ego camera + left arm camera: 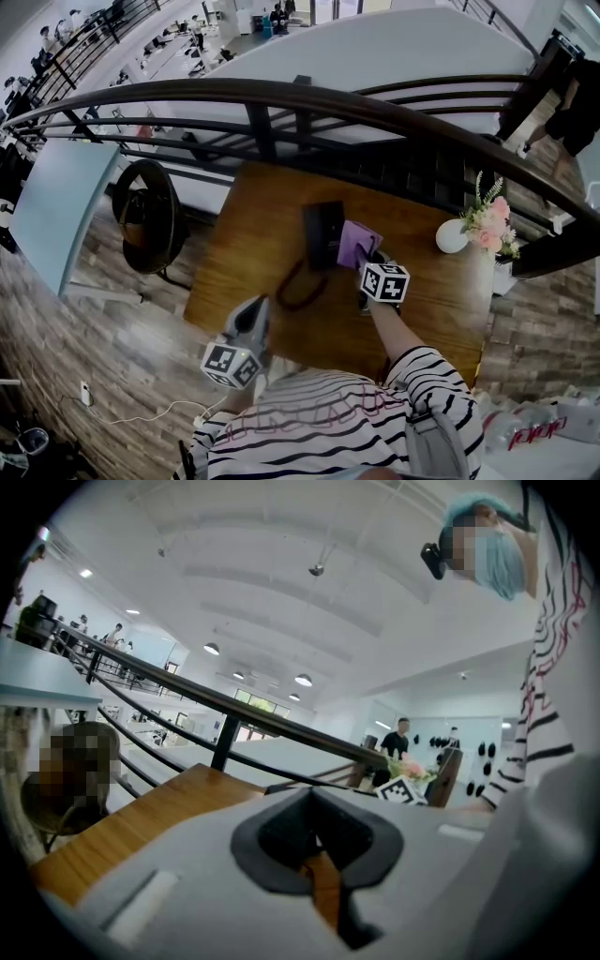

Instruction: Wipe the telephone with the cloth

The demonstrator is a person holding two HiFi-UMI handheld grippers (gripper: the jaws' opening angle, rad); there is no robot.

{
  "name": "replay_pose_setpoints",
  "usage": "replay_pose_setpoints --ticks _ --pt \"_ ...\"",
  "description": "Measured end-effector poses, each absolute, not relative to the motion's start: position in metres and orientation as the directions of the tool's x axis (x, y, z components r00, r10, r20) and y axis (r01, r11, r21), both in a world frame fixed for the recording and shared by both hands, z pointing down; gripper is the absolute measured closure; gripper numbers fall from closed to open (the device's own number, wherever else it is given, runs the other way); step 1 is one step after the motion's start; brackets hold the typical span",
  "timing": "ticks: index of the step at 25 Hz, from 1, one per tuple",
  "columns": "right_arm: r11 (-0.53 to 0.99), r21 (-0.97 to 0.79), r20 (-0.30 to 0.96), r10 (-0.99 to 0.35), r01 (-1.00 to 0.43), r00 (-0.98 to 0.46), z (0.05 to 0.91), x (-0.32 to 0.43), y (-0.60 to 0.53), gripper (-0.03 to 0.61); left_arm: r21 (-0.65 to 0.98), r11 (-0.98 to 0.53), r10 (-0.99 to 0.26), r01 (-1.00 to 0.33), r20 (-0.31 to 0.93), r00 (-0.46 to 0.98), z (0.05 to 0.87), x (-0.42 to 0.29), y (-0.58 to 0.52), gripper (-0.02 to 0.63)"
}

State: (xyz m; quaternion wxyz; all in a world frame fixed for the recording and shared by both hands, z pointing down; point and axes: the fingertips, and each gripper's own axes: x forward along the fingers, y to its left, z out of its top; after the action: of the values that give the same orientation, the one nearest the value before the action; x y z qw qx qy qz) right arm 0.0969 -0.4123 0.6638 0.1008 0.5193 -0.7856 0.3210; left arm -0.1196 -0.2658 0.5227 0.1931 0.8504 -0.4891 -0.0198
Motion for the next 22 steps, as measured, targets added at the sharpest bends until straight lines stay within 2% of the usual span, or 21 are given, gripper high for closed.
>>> replay_pose_setpoints --ticks 7,12,16,22 --pt "0.462 -0.425 0.403 -0.673 -0.778 -0.620 0.639 0.009 -0.371 0.541 0.349 -0.452 -0.839 -0.821 0.148 0.524 0.522 -0.122 -0.260 0.612" --pt "0.525 -0.442 0.420 -0.595 -0.727 -0.686 0.650 -0.040 -0.359 0.541 0.347 -0.439 -0.846 -0.828 0.151 0.512 0.521 -0.127 -0.257 0.612" --pt "0.525 -0.415 0.491 -0.557 -0.743 -0.669 0.679 -0.047 -0.361 0.541 0.347 -0.422 -0.855 -0.838 0.156 0.495 0.522 -0.131 -0.255 0.612" --pt "0.447 -0.383 0.554 -0.588 -0.808 -0.588 0.706 -0.009 -0.374 0.541 0.347 -0.416 -0.857 -0.840 0.161 0.490 0.524 -0.132 -0.256 0.612"
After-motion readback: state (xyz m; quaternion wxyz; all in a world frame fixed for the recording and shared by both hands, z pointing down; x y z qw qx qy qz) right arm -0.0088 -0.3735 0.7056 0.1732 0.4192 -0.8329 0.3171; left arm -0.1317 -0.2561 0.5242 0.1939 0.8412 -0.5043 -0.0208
